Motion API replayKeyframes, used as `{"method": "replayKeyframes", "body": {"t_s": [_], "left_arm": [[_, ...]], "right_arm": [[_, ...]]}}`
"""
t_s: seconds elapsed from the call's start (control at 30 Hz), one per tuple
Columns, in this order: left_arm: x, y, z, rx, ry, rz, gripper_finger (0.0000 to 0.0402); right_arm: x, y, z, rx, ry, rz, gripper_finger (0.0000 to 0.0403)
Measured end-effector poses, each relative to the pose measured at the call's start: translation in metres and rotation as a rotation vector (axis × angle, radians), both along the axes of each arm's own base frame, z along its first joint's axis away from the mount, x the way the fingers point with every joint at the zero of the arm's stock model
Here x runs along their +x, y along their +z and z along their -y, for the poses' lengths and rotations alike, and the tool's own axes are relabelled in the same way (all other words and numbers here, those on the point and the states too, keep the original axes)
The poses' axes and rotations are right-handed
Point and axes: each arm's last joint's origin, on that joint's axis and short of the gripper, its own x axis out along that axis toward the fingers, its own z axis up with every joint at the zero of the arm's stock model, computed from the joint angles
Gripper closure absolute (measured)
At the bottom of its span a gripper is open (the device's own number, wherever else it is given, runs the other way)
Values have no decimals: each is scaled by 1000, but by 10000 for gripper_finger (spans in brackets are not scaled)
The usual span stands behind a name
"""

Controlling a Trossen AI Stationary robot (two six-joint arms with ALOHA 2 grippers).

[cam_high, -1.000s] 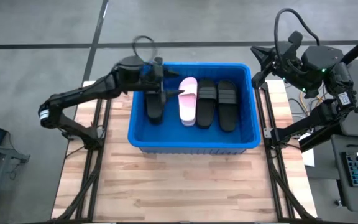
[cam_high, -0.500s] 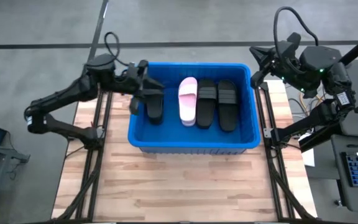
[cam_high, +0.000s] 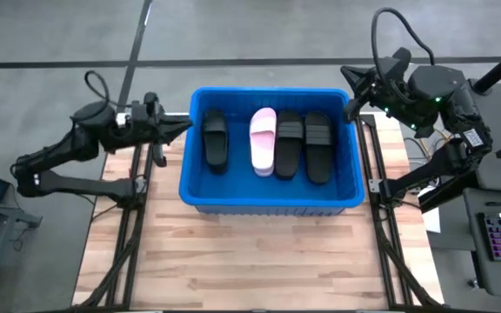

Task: Pick and place slides into bin
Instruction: Return to Home Position

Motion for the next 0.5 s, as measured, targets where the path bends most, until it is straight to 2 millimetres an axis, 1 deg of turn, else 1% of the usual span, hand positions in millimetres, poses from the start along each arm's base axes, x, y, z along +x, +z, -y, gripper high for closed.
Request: {"method": "replayKeyframes", "body": {"t_s": [0.1,0.3,0.4,0.5], "left_arm": [[-3,-18,7,-12,36,-14,401],[-2,-51,25,0,-38,66,401],[-11,-68,30,21,-49,42,401],[-27,-85,30,26,-41,12,401]], "right_arm": [[2,-1,0,33,-5,31,394],[7,-4,0,79,-14,65,394],[12,-7,0,92,-13,63,394],[18,-10,0,92,-13,52,394]]}}
